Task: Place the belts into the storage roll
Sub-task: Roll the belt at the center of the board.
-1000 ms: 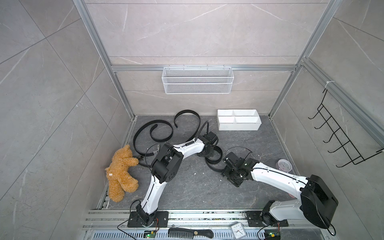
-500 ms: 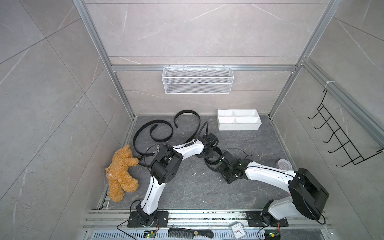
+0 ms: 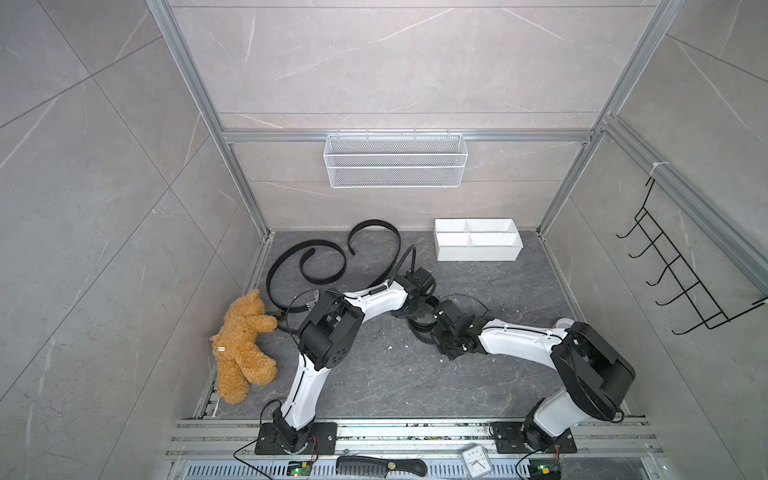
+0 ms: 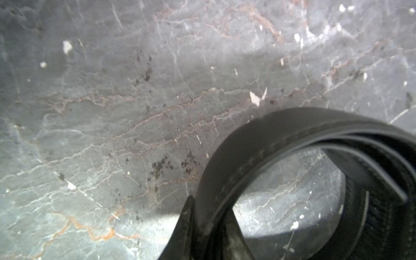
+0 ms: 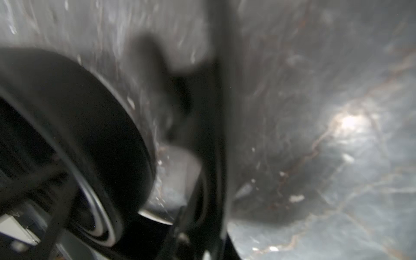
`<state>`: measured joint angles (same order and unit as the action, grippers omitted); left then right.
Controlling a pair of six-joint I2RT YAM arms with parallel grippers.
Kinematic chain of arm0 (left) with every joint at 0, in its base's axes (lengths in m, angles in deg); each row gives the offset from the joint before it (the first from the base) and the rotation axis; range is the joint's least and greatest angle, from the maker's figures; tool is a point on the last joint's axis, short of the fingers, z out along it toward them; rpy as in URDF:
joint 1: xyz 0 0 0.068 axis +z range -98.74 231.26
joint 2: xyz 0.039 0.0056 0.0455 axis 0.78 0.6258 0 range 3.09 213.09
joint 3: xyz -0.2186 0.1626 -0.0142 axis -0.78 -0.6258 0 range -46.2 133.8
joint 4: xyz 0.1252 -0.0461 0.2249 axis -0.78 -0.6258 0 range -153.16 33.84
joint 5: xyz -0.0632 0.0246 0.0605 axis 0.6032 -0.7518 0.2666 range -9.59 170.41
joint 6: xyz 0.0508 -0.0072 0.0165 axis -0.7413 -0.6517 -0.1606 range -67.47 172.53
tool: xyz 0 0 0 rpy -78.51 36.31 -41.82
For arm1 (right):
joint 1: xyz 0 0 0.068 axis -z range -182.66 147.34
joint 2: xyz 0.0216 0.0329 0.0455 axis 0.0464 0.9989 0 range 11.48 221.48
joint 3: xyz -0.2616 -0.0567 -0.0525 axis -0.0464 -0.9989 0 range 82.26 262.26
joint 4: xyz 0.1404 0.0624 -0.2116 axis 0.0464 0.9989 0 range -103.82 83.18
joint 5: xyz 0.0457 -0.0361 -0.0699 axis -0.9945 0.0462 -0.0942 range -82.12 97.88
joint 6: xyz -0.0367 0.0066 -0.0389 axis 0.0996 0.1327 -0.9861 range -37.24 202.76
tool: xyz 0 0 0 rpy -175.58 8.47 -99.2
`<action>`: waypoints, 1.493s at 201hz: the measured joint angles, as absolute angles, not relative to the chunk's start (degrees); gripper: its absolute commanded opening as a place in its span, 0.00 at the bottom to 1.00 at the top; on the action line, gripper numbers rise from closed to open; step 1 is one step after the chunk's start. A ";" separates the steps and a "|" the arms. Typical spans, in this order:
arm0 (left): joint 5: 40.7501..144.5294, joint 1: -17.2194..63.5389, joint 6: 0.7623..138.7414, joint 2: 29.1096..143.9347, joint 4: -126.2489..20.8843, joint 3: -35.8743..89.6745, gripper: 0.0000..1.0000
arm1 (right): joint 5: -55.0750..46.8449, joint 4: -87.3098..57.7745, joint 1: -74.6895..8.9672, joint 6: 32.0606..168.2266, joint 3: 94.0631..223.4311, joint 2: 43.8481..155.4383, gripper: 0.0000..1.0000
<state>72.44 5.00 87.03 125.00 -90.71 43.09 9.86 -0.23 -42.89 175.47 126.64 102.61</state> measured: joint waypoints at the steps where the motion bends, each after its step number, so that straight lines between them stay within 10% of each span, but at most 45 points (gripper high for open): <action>1: 72.51 5.00 86.99 124.98 -90.73 43.09 0.08 | 9.80 -0.30 -42.80 175.55 126.55 102.57 0.09; 152: 74.63 2.64 76.89 124.45 -93.29 42.22 0.34 | 2.47 7.59 -31.41 145.83 126.99 100.97 0.08; 228: 73.89 2.03 75.08 125.92 -95.98 44.75 0.08 | 4.44 11.94 -30.91 141.22 128.12 100.32 0.09; 300: 73.86 2.00 74.90 126.05 -95.91 44.32 0.19 | 5.27 14.11 -29.86 133.85 130.64 102.35 0.11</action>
